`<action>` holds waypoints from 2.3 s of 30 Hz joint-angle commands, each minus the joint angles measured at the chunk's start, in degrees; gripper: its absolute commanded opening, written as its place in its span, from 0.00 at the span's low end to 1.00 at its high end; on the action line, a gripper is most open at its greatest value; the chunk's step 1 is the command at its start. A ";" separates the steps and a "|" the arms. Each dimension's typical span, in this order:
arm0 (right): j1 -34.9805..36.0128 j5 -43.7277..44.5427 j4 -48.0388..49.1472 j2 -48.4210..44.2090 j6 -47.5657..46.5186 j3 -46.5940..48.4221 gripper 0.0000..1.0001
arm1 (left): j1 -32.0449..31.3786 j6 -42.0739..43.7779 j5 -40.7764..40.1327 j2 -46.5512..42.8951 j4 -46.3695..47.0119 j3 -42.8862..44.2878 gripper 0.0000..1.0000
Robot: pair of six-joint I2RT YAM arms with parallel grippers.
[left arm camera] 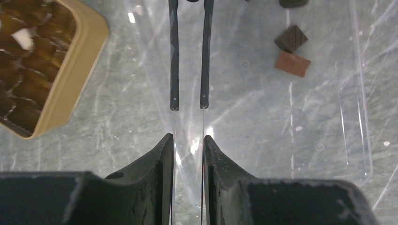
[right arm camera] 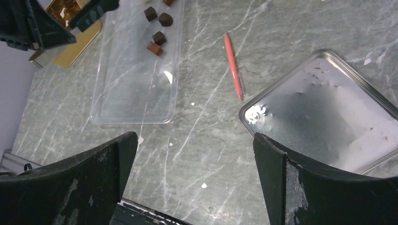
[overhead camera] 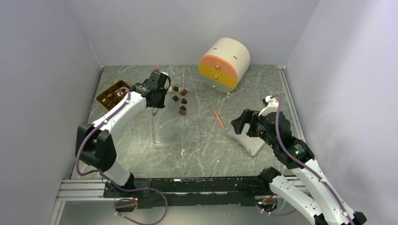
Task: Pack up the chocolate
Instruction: Pick up the fake chocolate from the plate, then place the fake chocolate in the packing box.
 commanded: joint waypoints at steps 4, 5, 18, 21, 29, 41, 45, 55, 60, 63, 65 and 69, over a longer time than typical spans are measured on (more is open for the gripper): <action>0.16 -1.56 2.66 -1.31 -0.25 -0.70 0.99 | 8.53 -1.27 -2.49 -6.82 -0.40 1.01 0.20; 0.15 -1.97 2.75 -1.40 -0.27 -0.70 0.99 | 10.06 -1.33 -2.51 -7.85 -0.01 0.39 0.21; 0.15 -6.63 6.05 -0.77 -1.16 -3.26 0.99 | 29.66 -3.04 0.92 -14.65 1.50 -7.09 0.21; 0.16 -6.63 6.32 -0.34 -2.11 -3.53 0.99 | 31.76 -3.74 3.98 -15.07 2.02 -9.53 0.21; 0.28 -6.63 7.22 0.29 -3.09 -3.91 1.00 | 35.81 -1.74 2.59 -16.41 0.39 -11.63 0.21; 0.71 -5.75 6.07 0.16 -3.46 -3.39 1.00 | 37.21 -1.80 1.73 -12.82 2.21 -11.10 0.23; 0.71 -5.50 5.93 0.31 -3.28 -3.12 1.00 | 37.29 -1.48 0.42 -12.53 3.11 -11.26 0.24; 0.69 -5.53 6.12 0.60 -3.29 -2.91 1.00 | 37.41 -2.09 1.05 -10.51 4.29 -10.44 0.29; 0.70 -4.97 5.82 0.59 -3.48 -2.88 1.00 | 37.39 -1.98 1.63 -10.21 4.44 -10.31 0.35; 0.69 -5.05 5.70 0.71 -3.46 -2.62 1.00 | 37.39 -1.81 1.26 -10.06 4.10 -9.70 0.39; 0.74 -4.97 5.70 0.69 -3.50 -2.56 1.00 | 37.39 -1.78 1.34 -9.98 3.76 -9.03 0.39; 0.75 -4.77 5.71 0.96 -3.54 -2.34 1.00 | 37.39 -1.86 1.94 -9.86 3.41 -7.35 0.39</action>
